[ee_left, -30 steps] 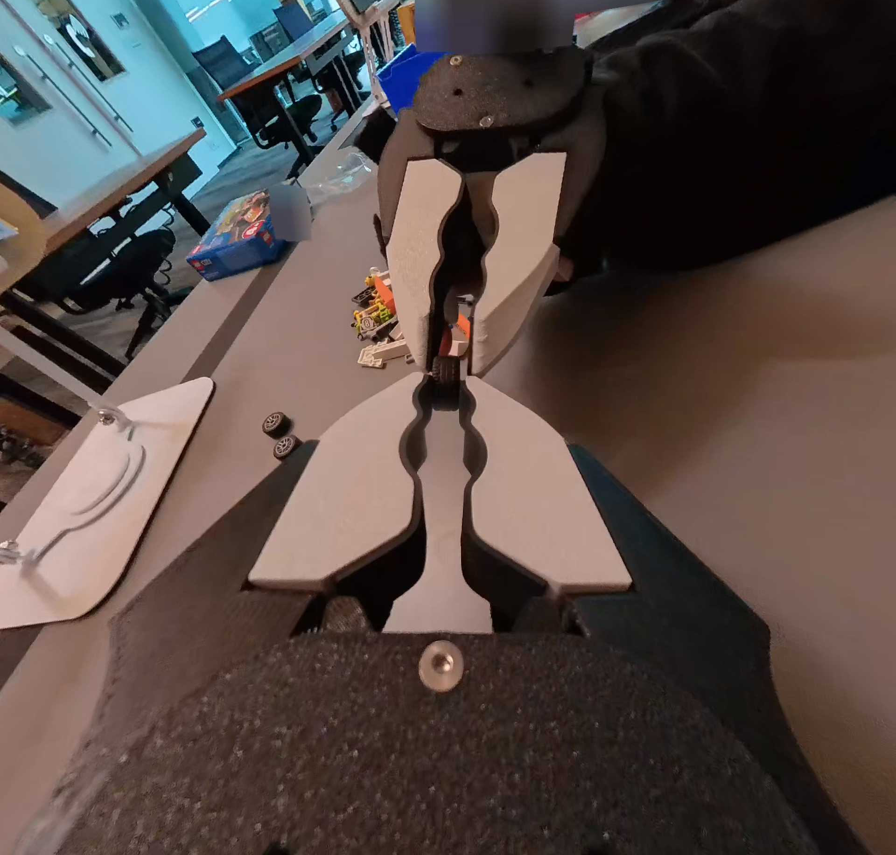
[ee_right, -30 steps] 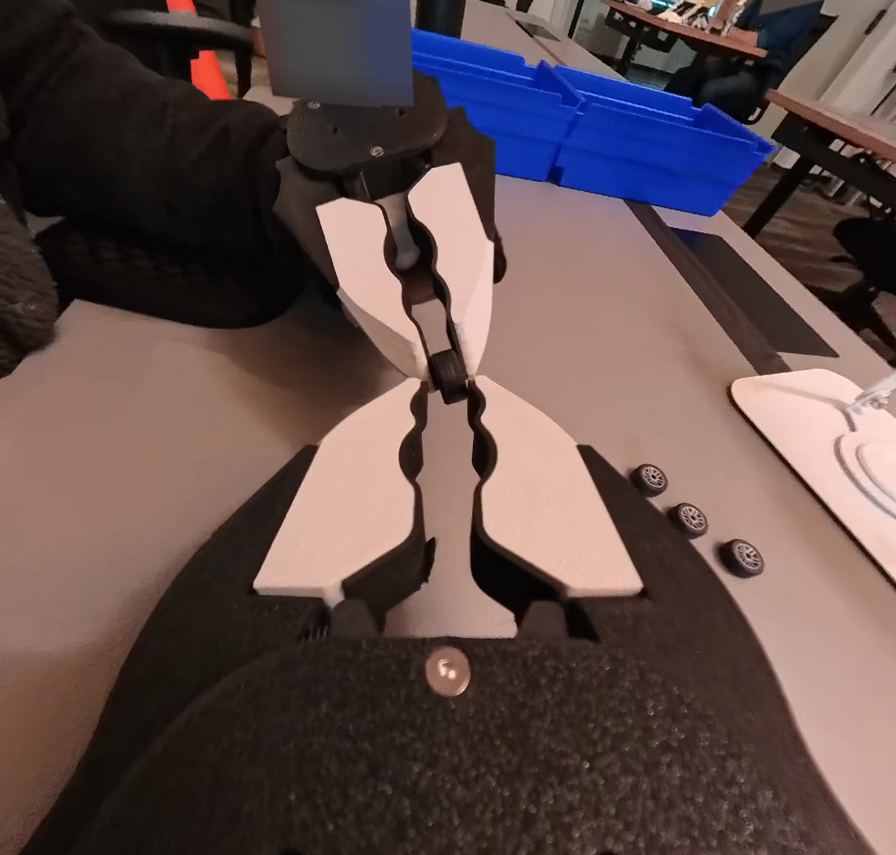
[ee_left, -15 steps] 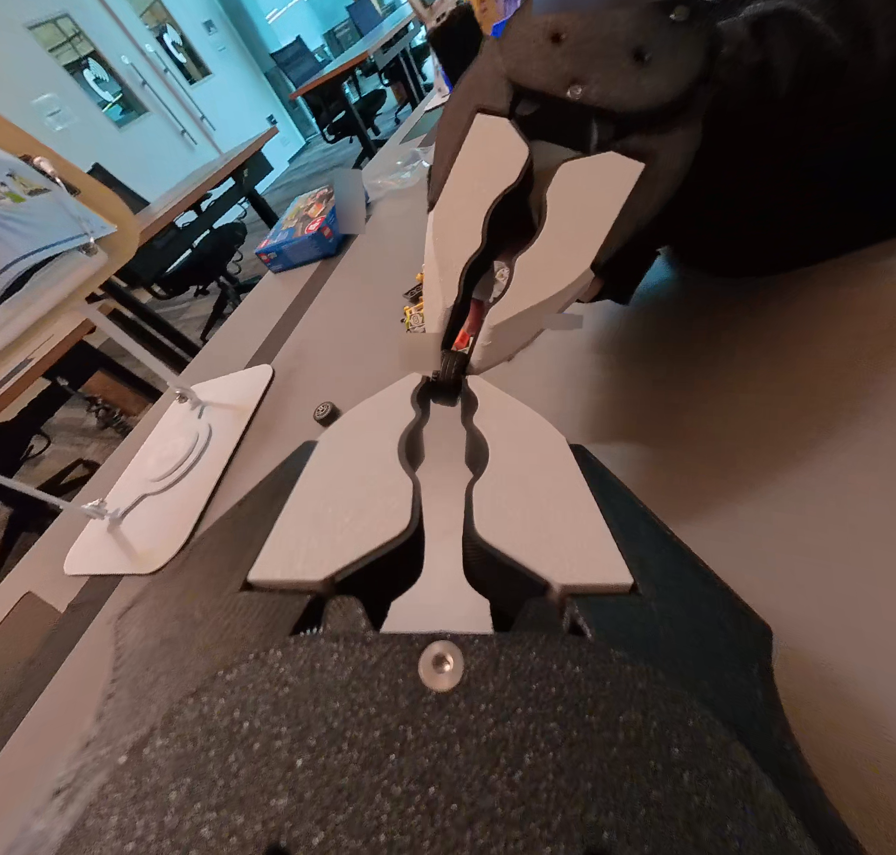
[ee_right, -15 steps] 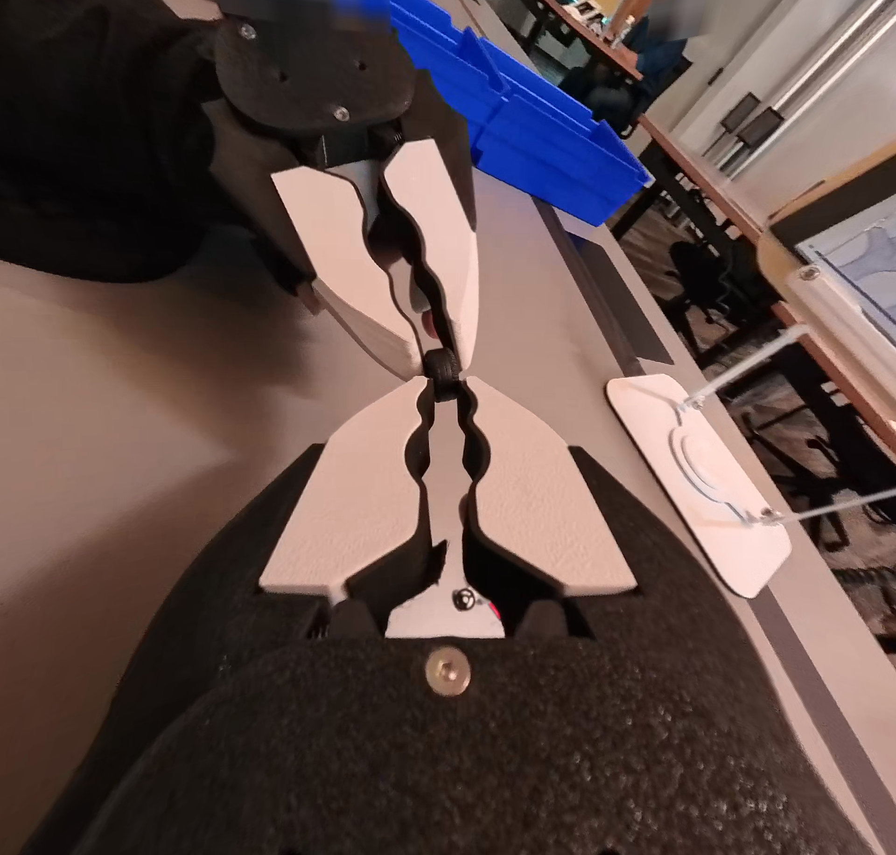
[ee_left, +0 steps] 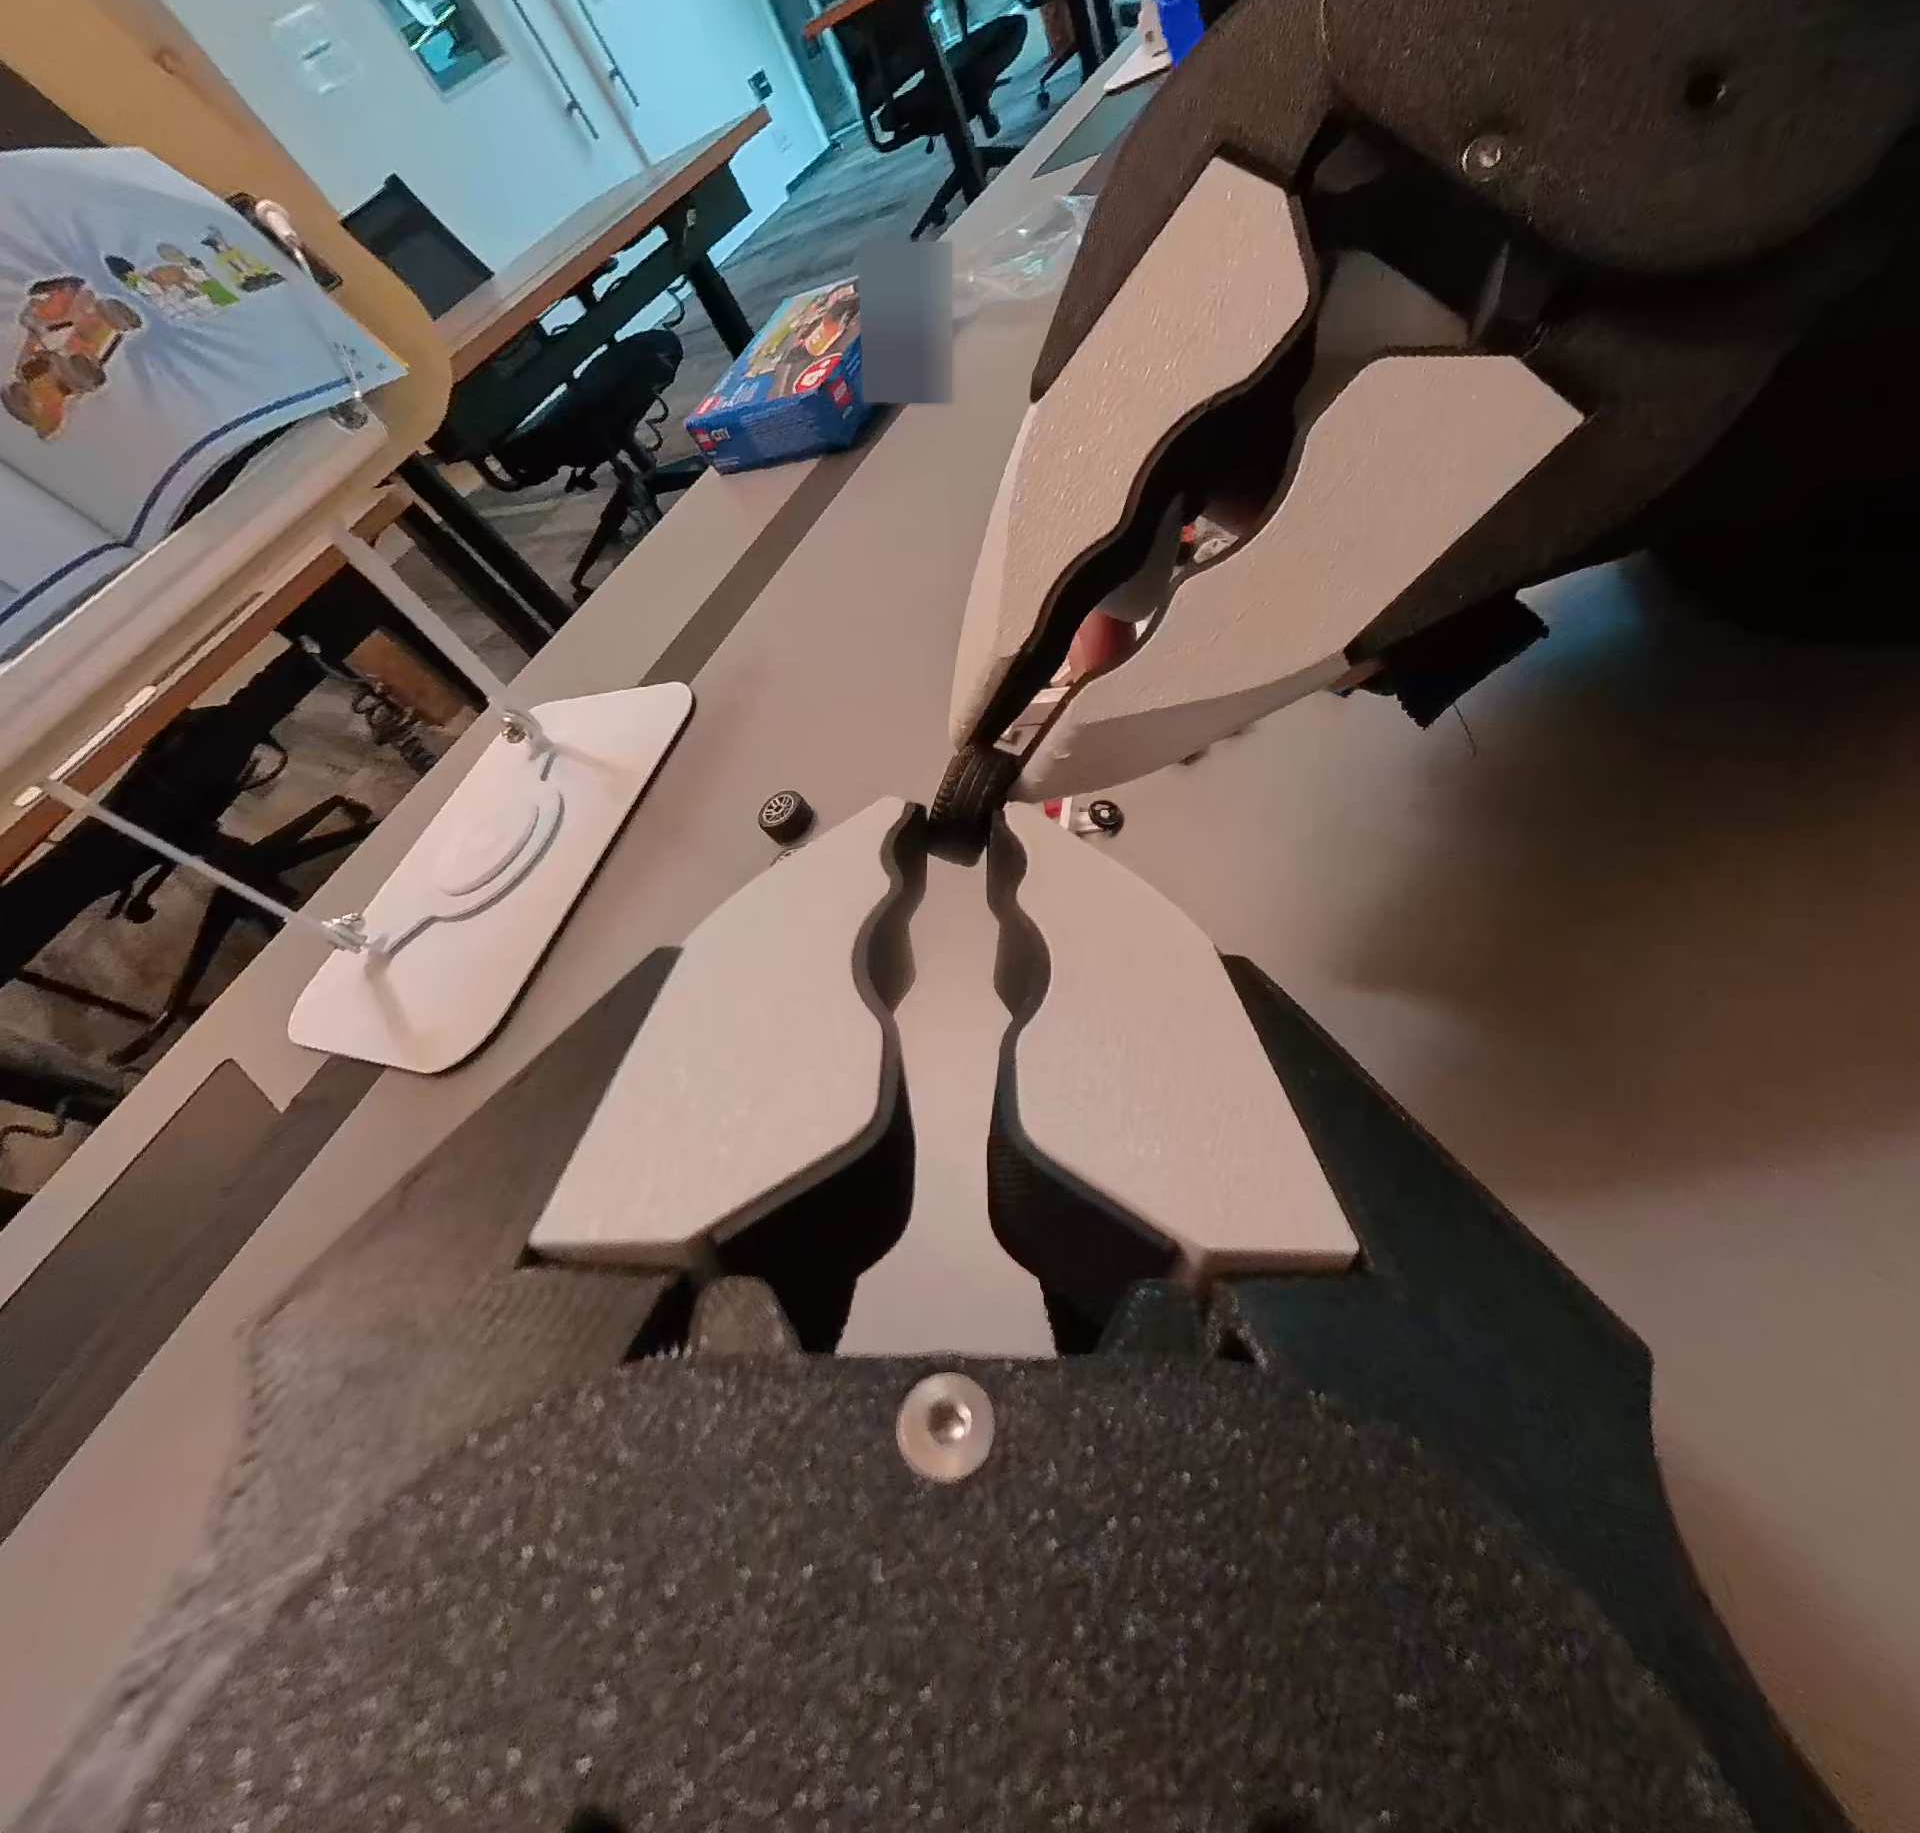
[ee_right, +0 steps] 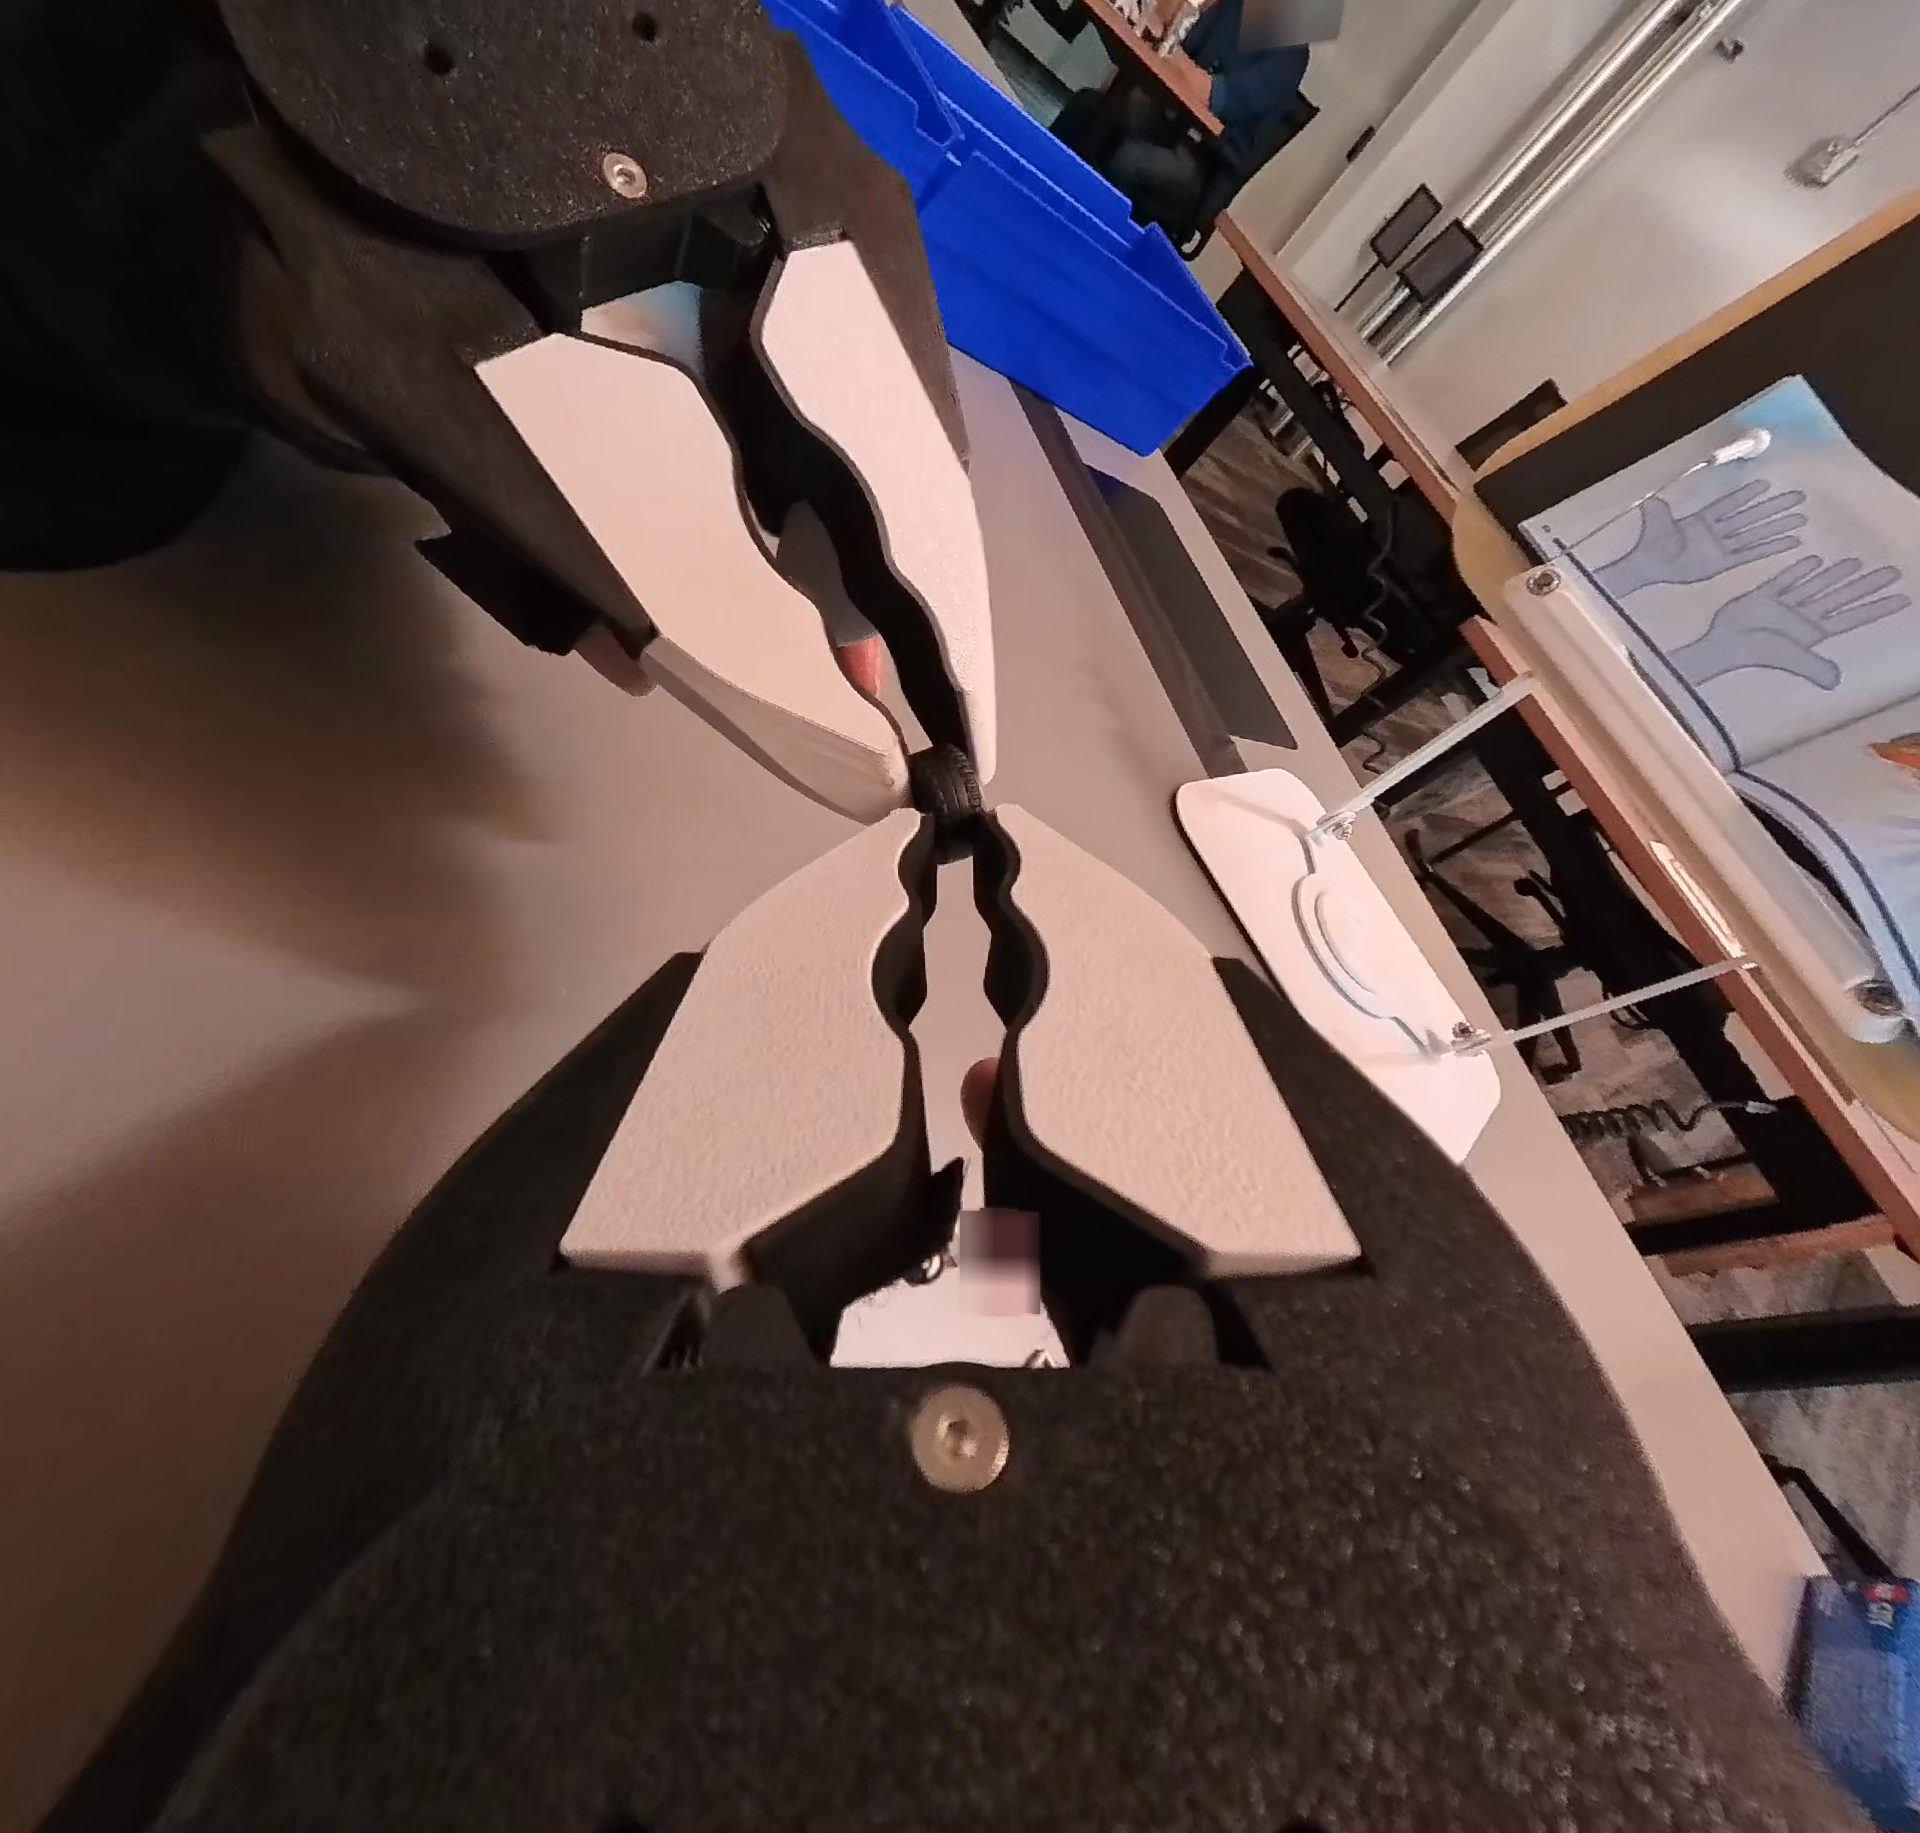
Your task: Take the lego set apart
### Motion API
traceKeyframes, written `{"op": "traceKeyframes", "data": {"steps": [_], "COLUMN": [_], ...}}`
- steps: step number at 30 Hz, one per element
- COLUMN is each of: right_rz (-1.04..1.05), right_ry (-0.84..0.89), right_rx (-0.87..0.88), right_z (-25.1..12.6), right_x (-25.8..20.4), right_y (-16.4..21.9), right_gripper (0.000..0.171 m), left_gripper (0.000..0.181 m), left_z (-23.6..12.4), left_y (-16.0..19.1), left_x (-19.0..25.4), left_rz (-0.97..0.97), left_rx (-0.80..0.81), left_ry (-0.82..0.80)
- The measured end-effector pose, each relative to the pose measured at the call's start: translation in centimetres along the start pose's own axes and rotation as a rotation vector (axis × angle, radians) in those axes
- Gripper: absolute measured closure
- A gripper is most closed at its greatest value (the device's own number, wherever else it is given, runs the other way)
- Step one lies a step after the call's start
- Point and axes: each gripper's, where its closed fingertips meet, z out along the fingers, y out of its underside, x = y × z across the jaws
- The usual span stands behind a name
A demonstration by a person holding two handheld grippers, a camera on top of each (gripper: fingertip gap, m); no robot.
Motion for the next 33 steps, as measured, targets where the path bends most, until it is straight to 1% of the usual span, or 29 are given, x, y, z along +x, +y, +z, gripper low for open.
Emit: {"op": "traceKeyframes", "data": {"steps": [5, 10, 17, 22, 25, 26, 30, 33], "right_rz": [0.010, 0.042, 0.189, 0.417, 0.454, 0.464, 0.489, 0.494], "right_ry": [-0.023, -0.079, -0.169, -0.263, -0.295, -0.303, -0.328, -0.334], "right_rx": [0.010, 0.023, 0.068, 0.164, 0.189, 0.192, 0.189, 0.196], "right_z": [-0.1, -0.2, -0.3, -0.6, -0.9, -1.0, -0.8, -0.9], "right_x": [-0.1, -0.5, -0.7, 0.1, 0.2, 0.3, 0.0, 0.0], "right_y": [0.0, 0.2, 0.4, 0.0, -0.3, -0.3, -0.1, -0.2], "right_gripper": [0.165, 0.165, 0.165, 0.165, 0.166, 0.169, 0.169, 0.169], "left_gripper": [0.170, 0.170, 0.170, 0.169, 0.164, 0.164, 0.165, 0.164], "left_z": [0.0, 0.0, 0.2, -0.1, -0.6, -0.7, -0.7, -1.0], "left_y": [0.0, 0.1, 0.1, -0.9, -1.7, -1.9, -1.6, -1.7], "left_x": [0.1, 0.5, 0.7, 0.7, 1.0, 1.0, 1.3, 1.4], "left_rz": [0.005, 0.009, -0.005, -0.048, -0.036, -0.038, -0.046, -0.105], "left_rx": [-0.001, 0.000, 0.016, 0.097, 0.159, 0.166, 0.155, 0.172], "left_ry": [-0.022, -0.005, -0.005, 0.035, 0.059, 0.064, 0.090, 0.146]}}
